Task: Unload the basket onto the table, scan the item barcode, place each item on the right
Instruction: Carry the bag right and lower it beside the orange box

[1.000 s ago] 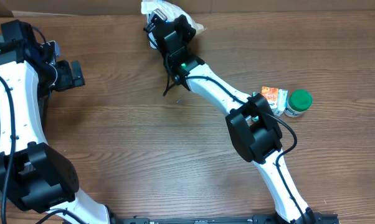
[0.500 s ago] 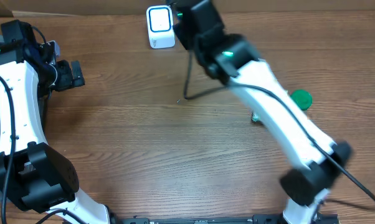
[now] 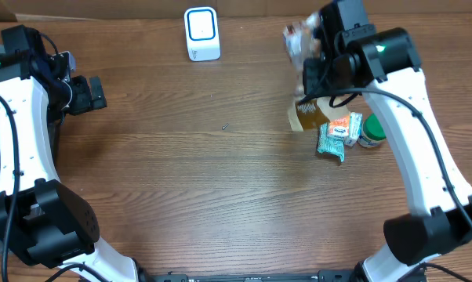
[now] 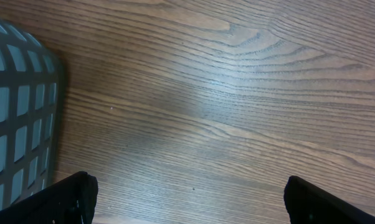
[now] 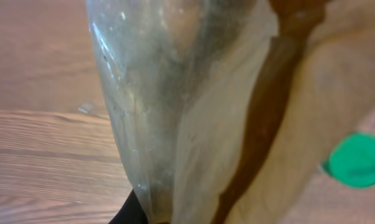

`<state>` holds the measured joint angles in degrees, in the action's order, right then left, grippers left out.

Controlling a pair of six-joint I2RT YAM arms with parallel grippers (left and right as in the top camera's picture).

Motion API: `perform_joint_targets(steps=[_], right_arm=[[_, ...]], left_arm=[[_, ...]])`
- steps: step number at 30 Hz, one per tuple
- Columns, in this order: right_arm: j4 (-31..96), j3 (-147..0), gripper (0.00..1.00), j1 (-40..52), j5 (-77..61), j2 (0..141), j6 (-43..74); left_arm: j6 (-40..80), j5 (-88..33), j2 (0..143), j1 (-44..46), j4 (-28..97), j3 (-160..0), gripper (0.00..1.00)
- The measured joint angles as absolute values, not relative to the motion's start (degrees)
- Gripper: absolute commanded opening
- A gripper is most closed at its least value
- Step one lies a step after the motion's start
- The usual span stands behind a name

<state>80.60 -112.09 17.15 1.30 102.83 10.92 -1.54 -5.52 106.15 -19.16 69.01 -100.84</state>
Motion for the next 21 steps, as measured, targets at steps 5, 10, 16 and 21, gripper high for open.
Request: perform_joint_targets(steps=[5,10,16,21], right_arm=[[77.49,-100.57,0.04,12.88,0.21,104.05,11.53],[70.52,-91.64,0.04,8.64,0.25,104.09,10.31],[65.89,-84.07,0.08,7.77,0.23,104.09,9.15],[65.54,-82.48,0.25,7.86,0.25,104.12,8.88]], left_arm=[[-1.54,-5.50,106.15,-19.16,69.01,-100.84,1.00],[-1.54,-5.50,106.15,-19.16,69.01,-100.84,0.99],[-1.54,-5.48,106.15,-19.16,69.01,-100.84,1.00],[-1.54,-5.50,106.15,-19.16,69.01,-100.84,1.00]])
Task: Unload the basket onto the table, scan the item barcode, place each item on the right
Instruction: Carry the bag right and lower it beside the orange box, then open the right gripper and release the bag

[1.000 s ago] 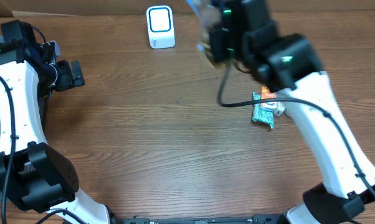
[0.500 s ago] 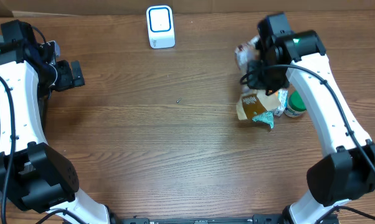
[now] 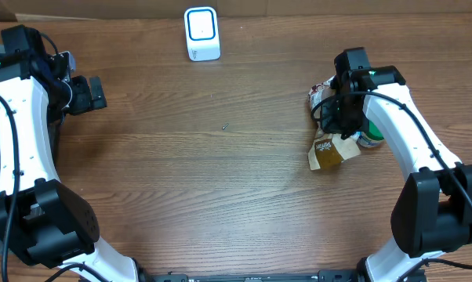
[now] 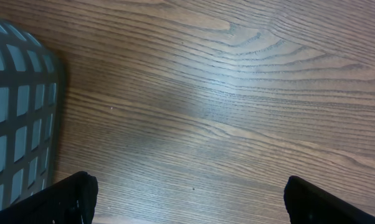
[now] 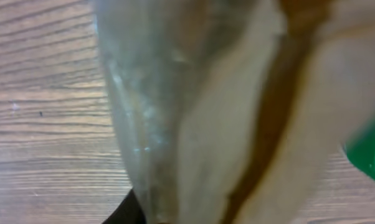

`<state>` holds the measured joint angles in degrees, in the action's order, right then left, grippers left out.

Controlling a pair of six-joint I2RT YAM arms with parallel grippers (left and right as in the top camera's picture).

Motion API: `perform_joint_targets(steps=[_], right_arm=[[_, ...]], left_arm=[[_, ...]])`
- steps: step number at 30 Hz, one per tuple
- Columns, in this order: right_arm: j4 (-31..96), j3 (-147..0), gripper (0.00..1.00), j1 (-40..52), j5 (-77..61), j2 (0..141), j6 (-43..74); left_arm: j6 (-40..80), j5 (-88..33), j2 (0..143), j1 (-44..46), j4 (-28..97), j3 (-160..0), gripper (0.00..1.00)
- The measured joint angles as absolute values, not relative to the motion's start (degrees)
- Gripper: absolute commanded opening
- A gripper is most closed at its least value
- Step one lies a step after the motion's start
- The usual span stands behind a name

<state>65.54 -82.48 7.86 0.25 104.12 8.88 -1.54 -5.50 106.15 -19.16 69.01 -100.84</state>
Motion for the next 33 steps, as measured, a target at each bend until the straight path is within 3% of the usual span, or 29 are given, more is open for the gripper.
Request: perform_joint_targets(steps=[3,5,8,11,16,33], right_arm=[[65.49,-82.46,0.26,7.88,0.69,104.12,8.75],[65.54,-82.46,0.33,7.88,0.89,104.12,8.78],[65.69,-82.46,0.36,7.86,1.32,104.09,8.71],[67.13,-82.48,0.49,7.88,1.76,104.12,8.67],[72.55,-86.46,0.60,7.86,2.72,104.14,8.62],[89.34,-110.67,0.64,7.86,0.30,104.16,8.78]], left_arm=[[-1.54,-5.48,106.15,-19.16,69.01,-100.84,0.99],[-1.54,-5.50,106.15,-19.16,69.01,-100.84,1.00],[-1.54,-5.48,106.15,-19.16,69.01,-100.84,0.99],[-1.54,-5.50,106.15,-19.16,69.01,-100.84,1.00],[-1.54,-5.48,106.15,-19.16,69.01,-100.84,1.00],[-1.54,-5.48,106.15,-19.16,69.01,-100.84,1.00]])
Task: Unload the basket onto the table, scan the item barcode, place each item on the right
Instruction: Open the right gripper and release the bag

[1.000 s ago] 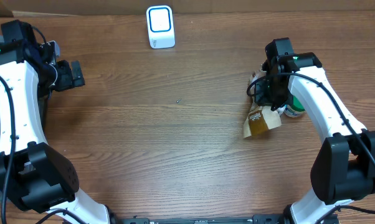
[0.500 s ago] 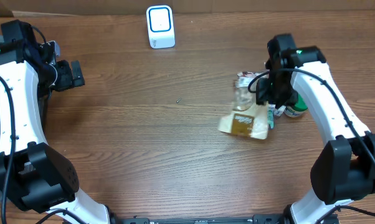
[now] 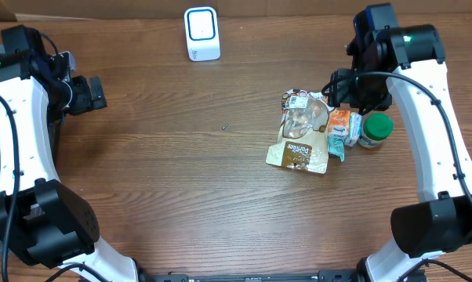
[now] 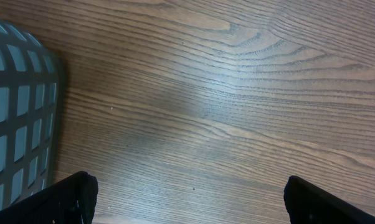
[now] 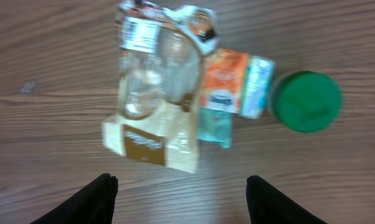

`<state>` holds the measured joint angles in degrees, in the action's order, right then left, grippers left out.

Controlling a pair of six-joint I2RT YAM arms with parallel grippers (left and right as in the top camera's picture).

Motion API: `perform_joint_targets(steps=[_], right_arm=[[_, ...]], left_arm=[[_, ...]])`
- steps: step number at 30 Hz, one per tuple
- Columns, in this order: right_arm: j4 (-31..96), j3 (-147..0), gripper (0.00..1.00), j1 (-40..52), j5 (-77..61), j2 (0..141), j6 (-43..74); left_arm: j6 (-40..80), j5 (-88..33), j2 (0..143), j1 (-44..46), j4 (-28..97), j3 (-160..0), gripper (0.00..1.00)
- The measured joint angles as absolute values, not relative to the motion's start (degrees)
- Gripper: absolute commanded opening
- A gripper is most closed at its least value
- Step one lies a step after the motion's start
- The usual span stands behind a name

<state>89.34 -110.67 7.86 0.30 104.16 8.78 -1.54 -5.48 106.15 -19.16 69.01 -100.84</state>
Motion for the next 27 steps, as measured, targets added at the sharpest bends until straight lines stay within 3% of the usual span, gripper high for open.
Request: perform_joint_targets(steps=[9,19,21,27], right_arm=[[85.89,-111.59,0.65,8.19,-17.26,104.16,8.78],[86.87,-111.59,0.89,12.08,-16.82,103.77,7.64],[87.88,-111.59,1.00,12.08,-15.55,102.74,7.64],[90.26,-111.59,1.00,12.03,-10.17,92.88,8.58]], left_arm=[[-1.54,-5.48,106.15,-19.16,69.01,-100.84,0.99],[-1.54,-5.50,106.15,-19.16,69.01,-100.84,0.99],[-1.54,-5.50,106.15,-19.16,69.01,-100.84,1.00],[-1.54,-5.50,106.15,-19.16,69.01,-100.84,1.00]])
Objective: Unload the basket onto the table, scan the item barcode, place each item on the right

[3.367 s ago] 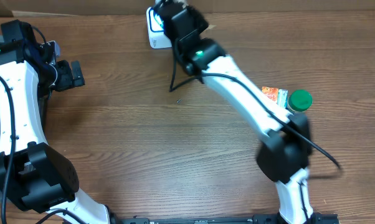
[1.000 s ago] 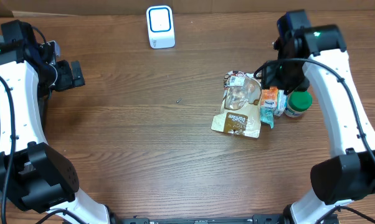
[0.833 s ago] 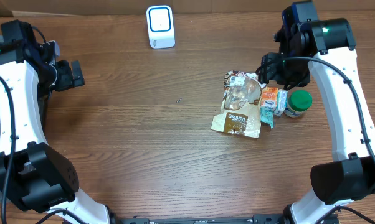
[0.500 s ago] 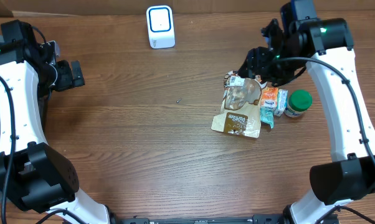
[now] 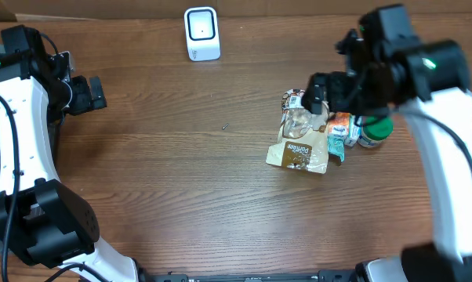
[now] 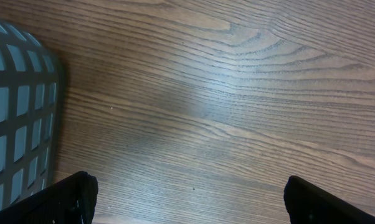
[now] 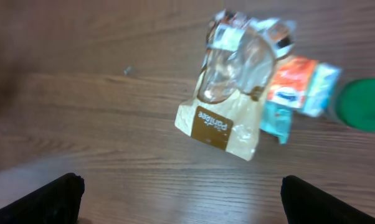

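Observation:
A clear-and-tan snack bag [image 5: 299, 135] lies flat on the wooden table, a white barcode label at its top end; it also shows in the right wrist view [image 7: 231, 106]. The white scanner [image 5: 201, 33] stands at the table's back edge. My right gripper [image 7: 181, 199] is open and empty, raised above the bag's left side, blurred in the overhead view [image 5: 321, 88]. My left gripper [image 6: 186, 199] is open over bare wood at the far left [image 5: 87, 94].
An orange-and-teal packet [image 5: 342, 131] and a green-lidded jar [image 5: 375, 130] sit right of the bag. A grey mesh basket [image 6: 16, 112] lies beside the left gripper. A tiny screw [image 5: 226, 126] rests mid-table.
My right gripper has moved left and higher, its fingers now spread wider apart. The bag, packet and jar lie where they were. The left arm is unchanged.
My right gripper held the bag up at the back right. It then had the bag low by the packet and jar. After that the bag lay flat on the table with the gripper open above it. Now the gripper has shifted left, open.

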`<state>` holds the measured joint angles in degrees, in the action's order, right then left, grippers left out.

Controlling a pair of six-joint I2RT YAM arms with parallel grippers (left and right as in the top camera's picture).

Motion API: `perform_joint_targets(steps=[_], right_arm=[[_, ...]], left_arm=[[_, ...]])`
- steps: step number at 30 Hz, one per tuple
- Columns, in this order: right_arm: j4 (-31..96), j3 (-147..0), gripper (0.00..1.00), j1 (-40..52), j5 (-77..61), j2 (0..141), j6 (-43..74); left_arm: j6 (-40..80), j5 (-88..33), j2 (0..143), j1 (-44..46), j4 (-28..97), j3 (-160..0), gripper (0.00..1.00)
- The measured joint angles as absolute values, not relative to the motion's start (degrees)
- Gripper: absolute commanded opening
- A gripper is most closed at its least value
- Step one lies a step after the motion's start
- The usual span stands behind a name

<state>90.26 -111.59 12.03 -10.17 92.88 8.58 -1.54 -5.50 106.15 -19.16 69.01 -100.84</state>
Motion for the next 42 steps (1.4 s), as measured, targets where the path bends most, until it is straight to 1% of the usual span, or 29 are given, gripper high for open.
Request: perform_joint_targets(steps=[4,8,17,22,32,34,38,40,42], right_arm=[[91.64,-111.66,1.00,12.03,-8.08,84.23,9.72],[93.54,-111.77,1.00,12.03,-3.97,76.49,13.63],[95.26,-111.83,1.00,12.03,1.32,63.22,21.02],[97.17,-112.22,1.00,12.03,2.63,60.10,21.43],[96.95,-112.12,1.00,12.03,7.81,60.64,21.71],[95.79,-111.72,1.00,12.03,8.56,60.58,21.85],[89.45,-108.79,1.00,12.03,10.76,60.20,21.80],[84.88,-105.86,1.00,12.03,11.31,59.33,21.28],[77.01,-100.31,1.00,12.03,11.57,57.17,20.08]], left_arm=[[-1.54,-5.48,106.15,-19.16,69.01,-100.84,1.00],[-1.54,-5.50,106.15,-19.16,69.01,-100.84,1.00],[-1.54,-5.48,106.15,-19.16,69.01,-100.84,1.00],[-1.54,-5.50,106.15,-19.16,69.01,-100.84,0.99],[-1.54,-5.50,106.15,-19.16,69.01,-100.84,1.00],[-1.54,-5.48,106.15,-19.16,69.01,-100.84,1.00],[-1.54,-5.50,106.15,-19.16,69.01,-100.84,1.00],[-1.54,-5.50,106.15,-19.16,69.01,-100.84,1.00],[-1.54,-5.52,106.15,-19.16,69.01,-100.84,1.00]])
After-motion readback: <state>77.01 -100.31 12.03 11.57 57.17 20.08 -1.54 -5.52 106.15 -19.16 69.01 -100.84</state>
